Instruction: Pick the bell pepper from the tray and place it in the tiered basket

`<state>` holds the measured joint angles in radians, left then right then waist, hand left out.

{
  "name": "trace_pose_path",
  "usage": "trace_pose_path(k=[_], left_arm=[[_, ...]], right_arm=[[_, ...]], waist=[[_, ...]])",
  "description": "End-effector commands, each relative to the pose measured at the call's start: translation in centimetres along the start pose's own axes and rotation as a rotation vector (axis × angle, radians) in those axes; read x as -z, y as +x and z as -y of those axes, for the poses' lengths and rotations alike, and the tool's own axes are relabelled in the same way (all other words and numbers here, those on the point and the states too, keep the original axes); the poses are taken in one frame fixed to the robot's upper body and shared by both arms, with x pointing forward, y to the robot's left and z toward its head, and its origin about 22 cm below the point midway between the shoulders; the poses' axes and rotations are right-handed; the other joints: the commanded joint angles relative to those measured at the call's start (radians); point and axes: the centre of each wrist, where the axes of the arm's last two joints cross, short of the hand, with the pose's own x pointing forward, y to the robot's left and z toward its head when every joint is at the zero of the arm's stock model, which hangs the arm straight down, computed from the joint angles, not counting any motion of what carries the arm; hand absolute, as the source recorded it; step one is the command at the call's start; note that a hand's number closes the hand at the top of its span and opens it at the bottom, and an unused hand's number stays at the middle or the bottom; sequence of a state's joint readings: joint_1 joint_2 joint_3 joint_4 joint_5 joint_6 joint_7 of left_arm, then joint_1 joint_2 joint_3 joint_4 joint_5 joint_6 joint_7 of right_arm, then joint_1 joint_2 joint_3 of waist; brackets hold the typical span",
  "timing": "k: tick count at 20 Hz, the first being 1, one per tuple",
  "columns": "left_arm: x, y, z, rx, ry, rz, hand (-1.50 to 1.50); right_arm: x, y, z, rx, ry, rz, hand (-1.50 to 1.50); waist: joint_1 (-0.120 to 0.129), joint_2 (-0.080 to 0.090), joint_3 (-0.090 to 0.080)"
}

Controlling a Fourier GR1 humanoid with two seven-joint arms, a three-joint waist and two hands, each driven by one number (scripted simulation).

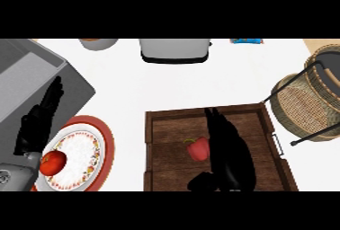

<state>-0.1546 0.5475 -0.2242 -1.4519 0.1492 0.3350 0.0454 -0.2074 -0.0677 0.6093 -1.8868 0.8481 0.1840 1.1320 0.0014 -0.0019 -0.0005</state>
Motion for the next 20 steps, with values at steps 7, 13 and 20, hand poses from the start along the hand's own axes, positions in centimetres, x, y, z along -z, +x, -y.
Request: trace_pose_path(k=[7,13,20], left_arm=[[1.1,0.4,-0.3,0.006,0.003,-0.005,0.0],[0.2,-1.0,-0.4,0.0,-0.004,0.013,0.0],[-1.5,-0.6,0.6,-0.003,-0.017,0.016,0.0]], right_arm=[[-0.8,1.5,-2.8,-0.15,-0.051,-0.126,-1.5],[-1.2,0.7,-4.7,-0.182,-0.043,-0.142,-1.5],[-0.3,0.3,-5.9,-0.164,-0.029,-0.193,-1.5]], waist=[[-0.003,0.001,0.0],[0.001,0.001,0.0],[0.008,0.0,0.001]])
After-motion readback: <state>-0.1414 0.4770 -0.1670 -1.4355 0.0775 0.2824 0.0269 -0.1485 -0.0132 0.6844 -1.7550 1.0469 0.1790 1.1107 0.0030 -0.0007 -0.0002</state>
